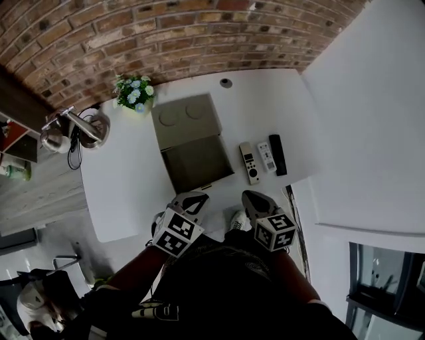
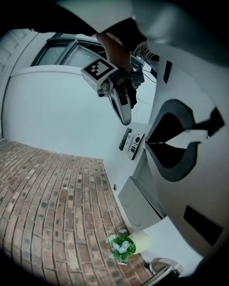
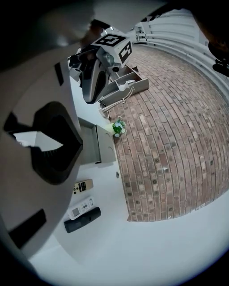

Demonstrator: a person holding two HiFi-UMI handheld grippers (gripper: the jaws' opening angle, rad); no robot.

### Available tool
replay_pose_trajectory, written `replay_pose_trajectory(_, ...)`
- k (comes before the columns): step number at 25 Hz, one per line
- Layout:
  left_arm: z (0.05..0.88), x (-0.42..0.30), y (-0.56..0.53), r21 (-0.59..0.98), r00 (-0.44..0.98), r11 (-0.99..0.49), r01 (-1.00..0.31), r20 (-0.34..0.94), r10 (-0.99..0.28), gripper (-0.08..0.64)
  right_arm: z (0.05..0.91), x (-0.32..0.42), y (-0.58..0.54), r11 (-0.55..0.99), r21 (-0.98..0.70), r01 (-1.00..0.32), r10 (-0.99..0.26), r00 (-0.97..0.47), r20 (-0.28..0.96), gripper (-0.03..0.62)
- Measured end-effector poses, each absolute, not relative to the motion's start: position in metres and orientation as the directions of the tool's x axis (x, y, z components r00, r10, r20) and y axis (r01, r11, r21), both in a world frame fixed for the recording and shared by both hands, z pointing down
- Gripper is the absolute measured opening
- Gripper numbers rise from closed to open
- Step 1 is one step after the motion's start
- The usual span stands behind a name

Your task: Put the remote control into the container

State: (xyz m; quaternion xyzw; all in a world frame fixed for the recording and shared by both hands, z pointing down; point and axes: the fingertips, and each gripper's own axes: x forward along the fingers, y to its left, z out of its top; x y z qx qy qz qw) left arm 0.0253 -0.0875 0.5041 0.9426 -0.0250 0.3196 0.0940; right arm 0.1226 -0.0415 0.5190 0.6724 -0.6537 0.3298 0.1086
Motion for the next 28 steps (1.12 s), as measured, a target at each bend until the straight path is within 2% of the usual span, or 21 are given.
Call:
replay_pose_trajectory(5, 0.517, 0.038, -0.099, 0.146, 0.771, -0.982, -0.123, 0.637, -0.002, 0.008, 0.533, 0.156, -0.054, -0.118, -0.202, -0.972, -0.795, -0.03, 0.606, 0.008)
replay_pose_trajectory(12, 0.525, 0.046, -0.144, 0.075, 0.717, -0.958, -0.278, 0.68, -0.154, 0.008, 0.57, 0.208, -0.074, -0.059, -0.047, -0.997, -0.717, 0.009, 0.697, 0.008)
replay_pose_trajectory(17, 0.543, 0.056, -0.153, -0.007, 0.643, -0.957, -0.289, 0.74, -0.199, 0.008, 0.605, 0.223, -0.09, -0.016, -0.028, -0.999, -0.659, -0.011, 0.752, 0.009)
replay_pose_trajectory(21, 0.561, 0.06, -0.15, -0.023, 0.591, -0.963, -0.268, 0.786, -0.183, 0.008, 0.632, 0.232, -0.095, -0.033, -0.023, -0.999, -0.614, 0.003, 0.79, 0.012)
replay_pose_trajectory(22, 0.563, 0.061, -0.149, -0.018, 0.586, -0.964, -0.265, 0.791, -0.176, 0.008, 0.637, 0.235, -0.096, -0.037, -0.018, -0.999, -0.602, 0.008, 0.799, 0.03)
replay_pose_trajectory(25, 0.568, 0.063, -0.147, 0.009, 0.578, -0.963, -0.271, 0.801, -0.155, 0.008, 0.654, 0.241, -0.103, -0.036, -0.007, -0.999, -0.569, 0.015, 0.822, 0.154)
replay_pose_trajectory(28, 0.575, 0.059, -0.144, 0.057, 0.574, -0.952, -0.299, 0.808, -0.132, 0.008, 0.669, 0.239, -0.103, -0.026, -0.014, -1.0, -0.517, 0.002, 0.856, 0.202)
